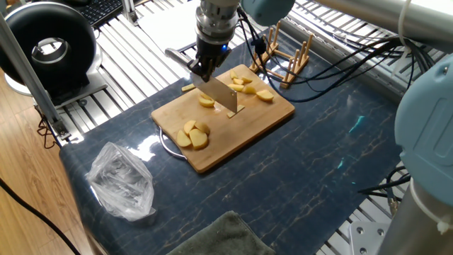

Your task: Chop the potatoes

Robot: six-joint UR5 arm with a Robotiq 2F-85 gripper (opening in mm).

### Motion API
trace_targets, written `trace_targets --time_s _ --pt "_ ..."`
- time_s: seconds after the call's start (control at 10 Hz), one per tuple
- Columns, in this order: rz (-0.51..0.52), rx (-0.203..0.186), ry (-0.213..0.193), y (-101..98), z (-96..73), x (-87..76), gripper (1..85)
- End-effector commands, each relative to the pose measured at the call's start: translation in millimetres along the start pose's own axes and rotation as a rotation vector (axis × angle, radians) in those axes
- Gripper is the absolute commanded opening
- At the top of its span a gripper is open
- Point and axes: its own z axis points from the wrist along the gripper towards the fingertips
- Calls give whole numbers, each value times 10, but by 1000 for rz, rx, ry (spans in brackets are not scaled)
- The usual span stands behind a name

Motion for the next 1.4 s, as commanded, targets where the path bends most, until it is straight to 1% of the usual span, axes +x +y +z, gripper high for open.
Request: trace_targets --time_s 0.0,0.1,0.2,0.3,0.4,0.6,0.7,0.8,0.9,1.1,1.2,1.3 --pt "-44 8 -4 -94 -29 -20 10" --pt "-45 6 -7 -92 -24 -33 10" --pt "-90 51 -16 -215 -35 -72 10" --pt "-108 65 -16 -253 -46 -85 10" --pt "-136 64 -31 -269 -42 -133 10" --pt "-156 51 -45 -321 -9 -185 10" --pt "-114 6 -31 -212 -8 -140 10" --pt "-94 -7 -25 -169 -27 -119 10" --pt "-83 -8 -19 -130 -51 -98 10" --pt "-46 -10 -13 25 -88 -80 10" --pt "-25 -16 -13 109 -87 -72 10" --pt "-5 -36 -14 197 -83 -68 10"
